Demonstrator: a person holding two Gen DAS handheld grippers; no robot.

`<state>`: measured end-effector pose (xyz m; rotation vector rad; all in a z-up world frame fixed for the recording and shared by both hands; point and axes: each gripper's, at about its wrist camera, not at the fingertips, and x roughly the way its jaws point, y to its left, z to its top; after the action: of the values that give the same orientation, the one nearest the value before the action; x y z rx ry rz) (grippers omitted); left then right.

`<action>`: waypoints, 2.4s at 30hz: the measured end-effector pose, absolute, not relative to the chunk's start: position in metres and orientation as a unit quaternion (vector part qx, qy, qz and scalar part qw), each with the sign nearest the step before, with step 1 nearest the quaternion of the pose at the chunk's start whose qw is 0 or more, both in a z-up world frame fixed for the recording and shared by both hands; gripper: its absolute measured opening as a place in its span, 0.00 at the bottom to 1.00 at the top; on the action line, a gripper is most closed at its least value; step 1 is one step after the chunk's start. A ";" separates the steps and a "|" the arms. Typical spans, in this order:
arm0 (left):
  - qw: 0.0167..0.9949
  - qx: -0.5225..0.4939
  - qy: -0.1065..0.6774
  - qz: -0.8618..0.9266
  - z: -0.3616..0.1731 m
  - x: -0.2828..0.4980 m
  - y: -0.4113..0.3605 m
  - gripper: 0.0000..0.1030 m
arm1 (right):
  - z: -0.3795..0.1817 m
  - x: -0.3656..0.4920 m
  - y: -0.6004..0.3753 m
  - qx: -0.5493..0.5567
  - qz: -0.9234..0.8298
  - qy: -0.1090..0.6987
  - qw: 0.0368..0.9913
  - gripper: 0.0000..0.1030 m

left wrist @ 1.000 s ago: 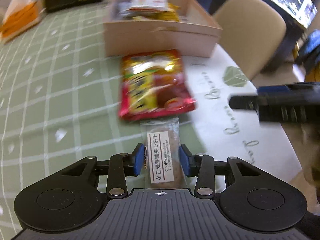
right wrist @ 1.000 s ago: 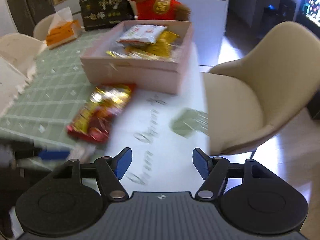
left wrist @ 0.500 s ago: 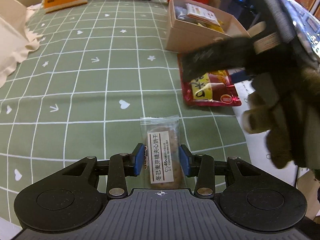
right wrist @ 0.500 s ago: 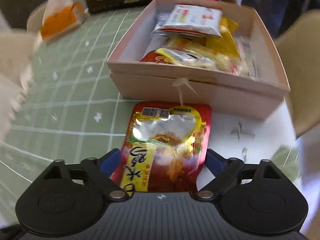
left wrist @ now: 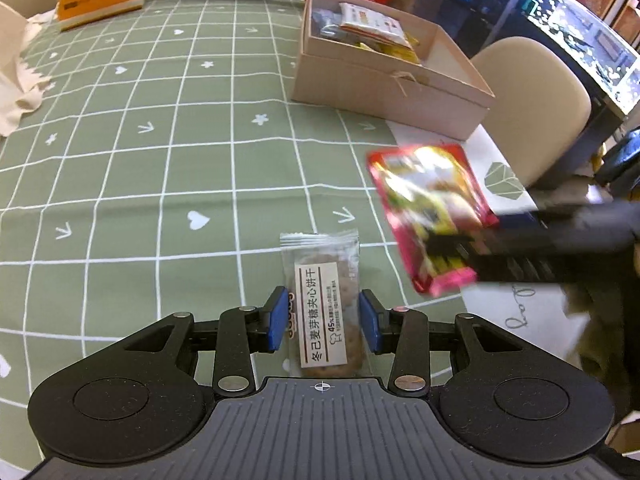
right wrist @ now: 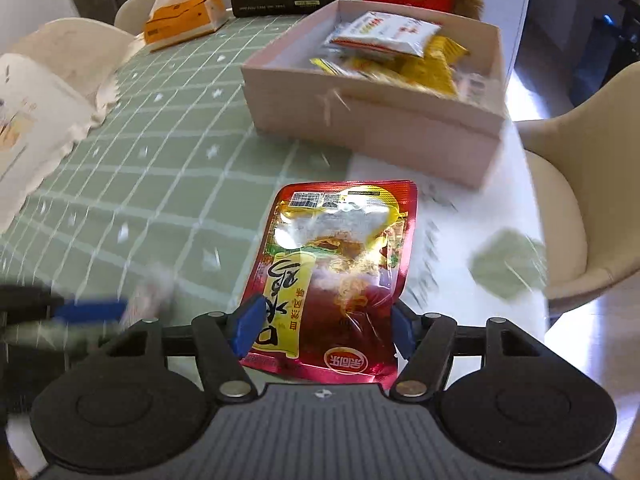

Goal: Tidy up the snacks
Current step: 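Lift the red pouch with the right gripper and hold the cookie packet in the left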

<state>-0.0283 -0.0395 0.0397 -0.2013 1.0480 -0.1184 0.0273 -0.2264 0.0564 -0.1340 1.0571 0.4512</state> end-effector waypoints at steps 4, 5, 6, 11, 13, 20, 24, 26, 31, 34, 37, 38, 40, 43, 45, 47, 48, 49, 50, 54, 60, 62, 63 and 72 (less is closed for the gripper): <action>0.857 -0.098 0.502 -0.054 0.039 -0.026 -0.042 0.42 | 0.060 0.008 -0.245 -0.066 0.202 0.497 0.841 0.71; 0.857 -0.098 0.503 -0.053 0.039 -0.025 -0.042 0.42 | 0.061 0.004 -0.247 -0.073 0.193 0.491 0.846 0.73; 0.857 -0.098 0.503 -0.053 0.039 -0.025 -0.042 0.42 | 0.064 -0.001 -0.248 -0.081 0.188 0.482 0.852 0.73; 0.857 -0.097 0.503 -0.051 0.039 -0.025 -0.043 0.42 | 0.076 -0.007 -0.242 -0.088 0.188 0.449 0.869 0.80; 0.858 -0.091 0.504 -0.051 0.039 -0.025 -0.044 0.43 | 0.069 -0.002 -0.237 -0.080 0.185 0.460 0.865 0.81; 0.859 -0.091 0.501 -0.057 0.038 -0.026 -0.042 0.43 | 0.042 0.008 -0.222 -0.079 0.160 0.471 0.864 0.99; 0.861 -0.084 0.499 -0.057 0.038 -0.027 -0.045 0.43 | 0.036 0.002 -0.220 -0.083 0.164 0.434 0.882 1.00; 0.862 -0.081 0.497 -0.057 0.038 -0.028 -0.046 0.43 | 0.036 0.003 -0.221 -0.084 0.167 0.427 0.884 1.00; 0.864 -0.081 0.494 -0.056 0.038 -0.030 -0.046 0.43 | 0.039 0.006 -0.220 -0.084 0.164 0.445 0.876 1.00; 0.865 -0.079 0.492 -0.055 0.038 -0.031 -0.047 0.43 | 0.042 0.008 -0.217 -0.096 0.175 0.467 0.862 1.00; 0.866 -0.080 0.490 -0.056 0.038 -0.032 -0.047 0.43 | 0.048 0.014 -0.219 -0.113 0.189 0.489 0.844 0.97; 0.867 -0.081 0.489 -0.056 0.038 -0.032 -0.047 0.43 | 0.055 0.012 -0.222 -0.110 0.179 0.479 0.852 0.93; 0.868 -0.084 0.487 -0.056 0.038 -0.034 -0.047 0.43 | 0.067 0.004 -0.227 -0.112 0.158 0.445 0.874 0.92; 0.868 -0.084 0.486 -0.056 0.038 -0.034 -0.046 0.43 | 0.081 -0.006 -0.232 -0.105 0.146 0.410 0.894 0.88; 0.869 -0.082 0.485 -0.056 0.038 -0.034 -0.046 0.43 | 0.085 -0.009 -0.233 -0.084 0.166 0.408 0.894 0.88; 0.869 -0.080 0.485 -0.055 0.038 -0.034 -0.047 0.43 | 0.081 -0.008 -0.226 -0.089 0.174 0.413 0.890 0.88; 0.869 -0.080 0.485 -0.055 0.038 -0.034 -0.048 0.43 | 0.077 -0.007 -0.221 -0.101 0.170 0.414 0.888 0.88; 0.869 -0.080 0.485 -0.055 0.038 -0.034 -0.048 0.43 | 0.072 -0.005 -0.216 -0.114 0.166 0.415 0.887 0.88; 0.870 -0.081 0.484 -0.055 0.038 -0.034 -0.048 0.43 | 0.064 -0.003 -0.212 -0.123 0.165 0.421 0.883 0.88; 0.870 -0.078 0.484 -0.055 0.038 -0.036 -0.049 0.43 | 0.044 0.010 -0.213 -0.091 0.165 0.458 0.869 0.92; 0.872 -0.080 0.480 -0.055 0.038 -0.038 -0.048 0.43 | 0.041 0.012 -0.219 -0.086 0.162 0.451 0.873 0.92; 0.872 -0.079 0.480 -0.056 0.038 -0.038 -0.048 0.43 | 0.040 0.014 -0.222 -0.071 0.153 0.449 0.878 0.95; 0.872 -0.080 0.479 -0.056 0.038 -0.038 -0.048 0.43 | 0.039 0.015 -0.223 -0.069 0.147 0.446 0.880 0.95; 0.874 -0.082 0.475 -0.056 0.038 -0.041 -0.048 0.43 | 0.036 0.009 -0.231 -0.049 0.111 0.431 0.894 0.98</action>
<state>-0.0407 -0.0477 0.0381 -0.1713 0.9918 -0.1171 0.0092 -0.2313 0.0357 -0.1008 0.8948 0.2310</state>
